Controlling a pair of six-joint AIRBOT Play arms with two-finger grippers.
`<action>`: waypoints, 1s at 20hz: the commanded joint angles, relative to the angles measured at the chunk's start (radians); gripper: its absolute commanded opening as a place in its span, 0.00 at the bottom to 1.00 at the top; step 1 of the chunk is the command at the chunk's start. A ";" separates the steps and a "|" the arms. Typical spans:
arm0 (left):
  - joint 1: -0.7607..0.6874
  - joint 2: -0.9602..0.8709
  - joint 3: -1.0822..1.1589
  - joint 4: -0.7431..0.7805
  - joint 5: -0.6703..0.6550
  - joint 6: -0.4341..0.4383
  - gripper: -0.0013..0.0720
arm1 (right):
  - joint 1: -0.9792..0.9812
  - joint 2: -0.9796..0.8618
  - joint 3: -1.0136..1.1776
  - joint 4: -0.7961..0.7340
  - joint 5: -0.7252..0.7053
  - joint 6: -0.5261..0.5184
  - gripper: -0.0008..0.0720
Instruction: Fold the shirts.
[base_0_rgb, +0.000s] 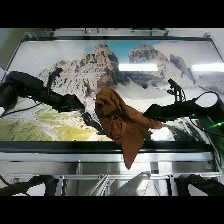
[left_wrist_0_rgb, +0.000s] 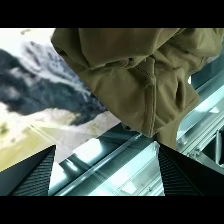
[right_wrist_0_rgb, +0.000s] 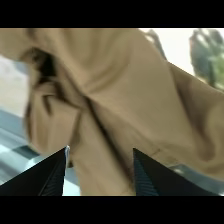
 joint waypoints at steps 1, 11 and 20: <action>-0.105 -0.001 -0.089 -0.013 -0.198 0.018 0.99 | -0.002 -0.127 -0.005 0.110 -0.020 -0.102 0.64; -0.390 -0.308 0.166 -0.010 -0.300 0.013 0.96 | 0.055 -0.395 -0.002 0.354 -0.113 -0.293 0.64; -0.420 -0.433 0.485 -0.014 -0.038 -0.018 0.02 | 0.046 -0.378 0.057 0.386 -0.091 -0.363 0.03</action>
